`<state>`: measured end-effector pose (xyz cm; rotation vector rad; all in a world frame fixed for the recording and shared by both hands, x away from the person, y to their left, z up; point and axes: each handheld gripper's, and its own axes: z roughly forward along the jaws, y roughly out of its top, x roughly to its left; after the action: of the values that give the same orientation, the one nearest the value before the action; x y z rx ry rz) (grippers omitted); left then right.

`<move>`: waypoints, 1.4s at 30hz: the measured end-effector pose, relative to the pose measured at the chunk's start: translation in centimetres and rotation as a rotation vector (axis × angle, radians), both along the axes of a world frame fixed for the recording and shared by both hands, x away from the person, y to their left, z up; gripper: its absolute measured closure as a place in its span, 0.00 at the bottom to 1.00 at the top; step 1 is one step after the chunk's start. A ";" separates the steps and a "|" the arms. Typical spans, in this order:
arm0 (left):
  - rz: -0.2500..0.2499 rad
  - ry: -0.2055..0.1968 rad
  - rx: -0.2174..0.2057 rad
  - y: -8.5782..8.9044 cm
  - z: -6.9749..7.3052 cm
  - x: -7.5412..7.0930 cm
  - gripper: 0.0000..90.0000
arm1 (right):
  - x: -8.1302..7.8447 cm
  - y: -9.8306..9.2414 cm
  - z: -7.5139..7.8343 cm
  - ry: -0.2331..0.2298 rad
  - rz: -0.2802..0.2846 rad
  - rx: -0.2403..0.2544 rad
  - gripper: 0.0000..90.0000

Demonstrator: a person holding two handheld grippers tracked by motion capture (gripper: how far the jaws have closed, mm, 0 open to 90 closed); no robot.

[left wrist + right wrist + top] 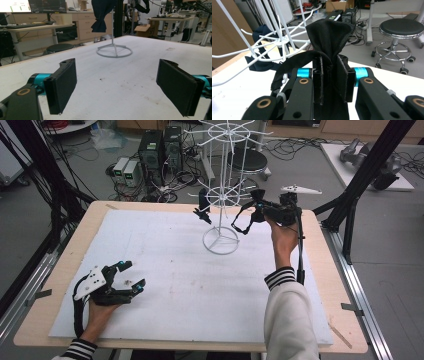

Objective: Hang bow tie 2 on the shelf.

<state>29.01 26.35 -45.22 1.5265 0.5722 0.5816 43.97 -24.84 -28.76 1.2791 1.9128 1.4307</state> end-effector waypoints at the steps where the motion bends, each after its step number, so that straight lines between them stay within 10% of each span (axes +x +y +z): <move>1: 0.000 0.000 0.000 0.0 0.0 0.0 0.19 | 0.1 0.1 -0.1 0.004 0.004 -0.005 0.86; 37: -0.006 -0.001 -0.001 0.1 0.0 -0.1 0.19 | 1.0 0.3 -2.1 0.139 0.096 -0.091 0.84; 42: -0.007 0.001 -0.002 0.1 0.0 -0.1 0.19 | 1.0 0.3 -2.1 0.144 0.125 -0.083 0.59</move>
<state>28.93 26.45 -45.22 1.5269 0.5675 0.5744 44.99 -24.54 -30.86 1.2747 2.1578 1.3345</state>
